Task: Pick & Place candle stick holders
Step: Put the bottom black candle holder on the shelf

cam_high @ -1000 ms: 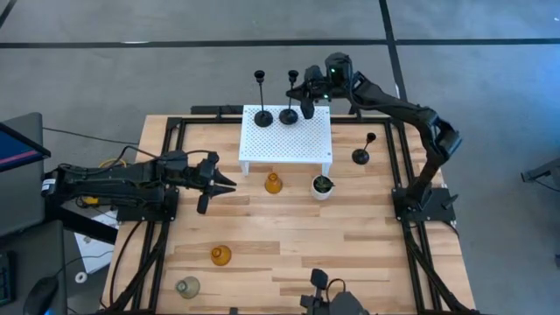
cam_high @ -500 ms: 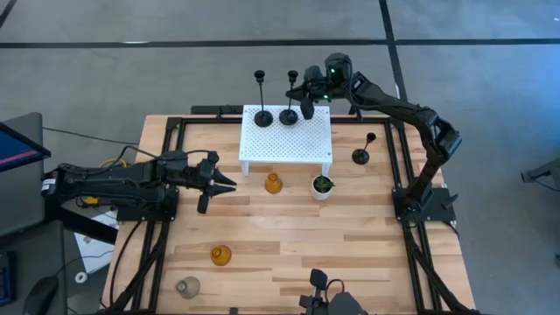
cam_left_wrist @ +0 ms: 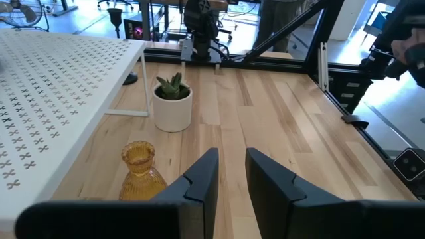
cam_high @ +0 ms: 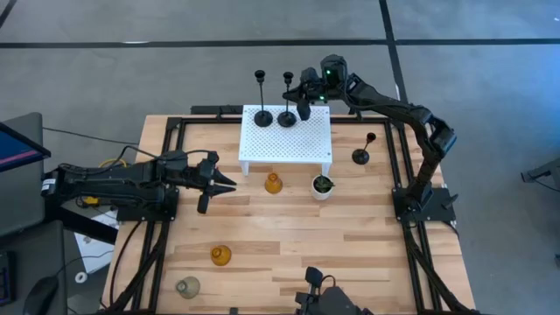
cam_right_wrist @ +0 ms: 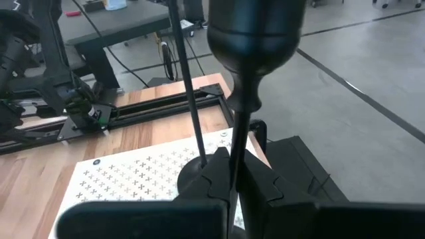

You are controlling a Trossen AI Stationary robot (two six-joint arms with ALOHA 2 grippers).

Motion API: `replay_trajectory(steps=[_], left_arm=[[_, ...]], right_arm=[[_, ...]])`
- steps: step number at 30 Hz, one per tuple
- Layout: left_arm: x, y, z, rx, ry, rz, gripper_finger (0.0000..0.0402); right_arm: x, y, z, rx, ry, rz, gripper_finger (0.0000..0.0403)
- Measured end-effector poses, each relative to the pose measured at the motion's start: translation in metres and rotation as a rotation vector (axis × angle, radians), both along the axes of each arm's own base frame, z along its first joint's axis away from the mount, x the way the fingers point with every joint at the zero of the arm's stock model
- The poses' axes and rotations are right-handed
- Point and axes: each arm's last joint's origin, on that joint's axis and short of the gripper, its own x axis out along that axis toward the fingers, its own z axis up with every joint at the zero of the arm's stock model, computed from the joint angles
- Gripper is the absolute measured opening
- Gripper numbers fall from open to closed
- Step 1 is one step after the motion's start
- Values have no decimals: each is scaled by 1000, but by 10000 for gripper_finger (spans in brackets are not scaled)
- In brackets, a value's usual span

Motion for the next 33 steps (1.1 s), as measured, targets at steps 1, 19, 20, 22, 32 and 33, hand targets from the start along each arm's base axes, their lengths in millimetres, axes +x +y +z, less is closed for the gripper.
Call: replay_trajectory(steps=[1, 19, 20, 22, 32, 33], left_arm=[[0, 0, 0, 0, 0, 0, 76], [0, 0, 0, 0, 0, 0, 76], [0, 0, 0, 0, 0, 1, 76], [0, 0, 0, 0, 0, 0, 76], [0, 0, 0, 0, 0, 0, 76], [0, 0, 0, 0, 0, 0, 76]], right_arm=[[1, 0, -1, -2, -2, 1, 0], [-4, 2, -2, -3, 45, -13, 99], [-5, 3, -2, -6, 54, -10, 112], [-5, 3, -4, -2, 76, -19, 142], [-6, 4, -6, 26, 92, -23, 262], [-7, 4, -6, 30, 96, -24, 265]])
